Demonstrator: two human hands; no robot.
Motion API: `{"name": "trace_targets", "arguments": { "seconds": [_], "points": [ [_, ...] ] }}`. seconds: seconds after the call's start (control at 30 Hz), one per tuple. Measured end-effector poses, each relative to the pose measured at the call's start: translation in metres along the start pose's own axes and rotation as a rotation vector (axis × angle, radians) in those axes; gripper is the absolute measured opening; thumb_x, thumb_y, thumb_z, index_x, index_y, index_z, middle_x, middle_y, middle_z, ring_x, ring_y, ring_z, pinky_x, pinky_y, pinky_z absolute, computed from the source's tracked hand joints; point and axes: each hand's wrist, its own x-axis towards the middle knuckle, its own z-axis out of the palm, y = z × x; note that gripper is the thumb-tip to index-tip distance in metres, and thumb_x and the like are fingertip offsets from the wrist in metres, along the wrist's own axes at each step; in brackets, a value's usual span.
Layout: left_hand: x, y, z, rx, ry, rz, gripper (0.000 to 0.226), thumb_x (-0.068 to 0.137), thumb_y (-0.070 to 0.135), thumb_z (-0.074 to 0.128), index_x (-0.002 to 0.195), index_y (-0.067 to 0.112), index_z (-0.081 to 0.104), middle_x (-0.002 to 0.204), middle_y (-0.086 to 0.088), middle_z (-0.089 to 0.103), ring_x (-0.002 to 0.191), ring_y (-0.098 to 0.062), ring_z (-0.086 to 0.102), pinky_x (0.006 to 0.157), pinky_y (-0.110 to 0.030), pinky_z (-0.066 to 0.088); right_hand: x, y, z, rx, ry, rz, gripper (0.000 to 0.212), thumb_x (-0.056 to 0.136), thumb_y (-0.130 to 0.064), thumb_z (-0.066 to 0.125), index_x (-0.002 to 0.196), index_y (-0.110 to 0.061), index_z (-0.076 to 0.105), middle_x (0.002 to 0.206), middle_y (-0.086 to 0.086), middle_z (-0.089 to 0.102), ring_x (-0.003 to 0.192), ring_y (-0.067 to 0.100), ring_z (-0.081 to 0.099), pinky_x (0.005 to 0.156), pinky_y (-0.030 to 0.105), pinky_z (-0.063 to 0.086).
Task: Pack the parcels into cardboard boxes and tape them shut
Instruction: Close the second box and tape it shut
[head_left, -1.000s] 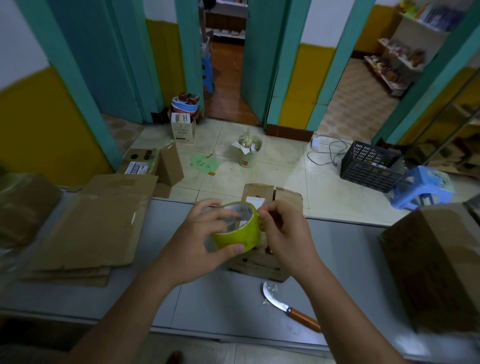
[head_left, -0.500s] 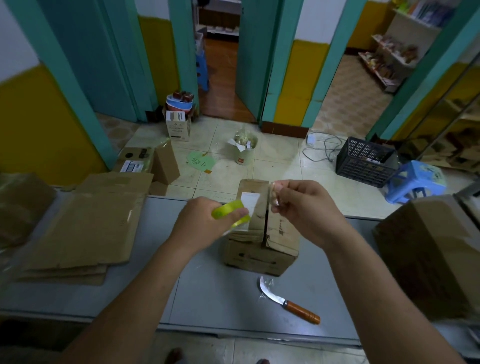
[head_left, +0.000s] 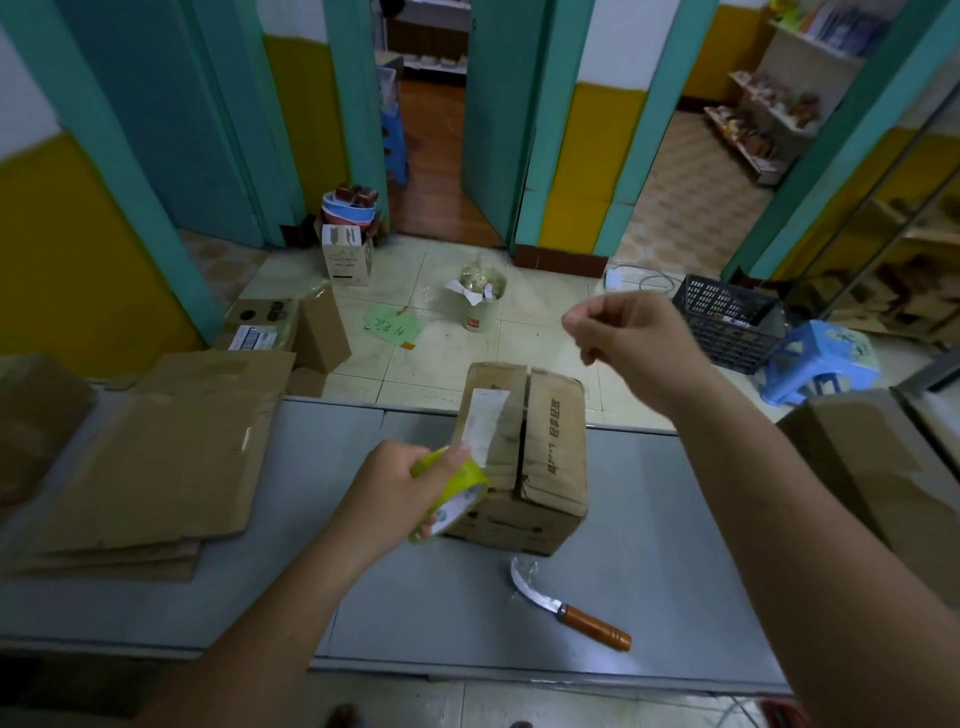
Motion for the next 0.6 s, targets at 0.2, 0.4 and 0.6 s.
{"name": "trace_targets", "arguments": {
  "seconds": [0.2,0.4,0.6],
  "points": [
    [-0.017,-0.006,-0.002,-0.042,0.104,-0.031,0.073,0.090,0.066,0.068,0.045,0.013,0.046,0.039,-0.003,0.052,0.041,-0.022,0.062,0.048,-0.027,0.041,0.032,-0.019,-0.026,-0.127,0.107,-0.109,0.014,0.097,-0.020,0.072,0.093,-0.007,0.074,0.079,0.015,0.068,0.070,0.023,0.061,0.076,0.042,0.055],
    [-0.042,-0.015,0.017,-0.151,0.079,-0.130,0.062,0.080,0.068,0.066,0.040,0.023,0.051,0.038,0.002,0.050,0.038,-0.018,0.058,0.044,-0.020,0.039,0.086,0.012,-0.038,-0.256,0.134,0.011,0.016,0.101,-0.014,0.064,0.102,0.001,0.070,0.083,0.009,0.062,0.067,0.012,0.055,0.067,0.026,0.051],
    [-0.063,-0.028,0.051,-0.248,-0.014,-0.217,0.067,0.069,0.078,0.075,0.056,0.014,0.059,0.051,-0.006,0.054,0.051,-0.017,0.057,0.054,-0.029,0.043,0.123,0.075,-0.001,-0.382,-0.001,0.128,0.016,0.101,-0.014,0.065,0.105,0.000,0.072,0.102,0.018,0.070,0.087,0.025,0.064,0.071,0.035,0.054]
  ]
}}
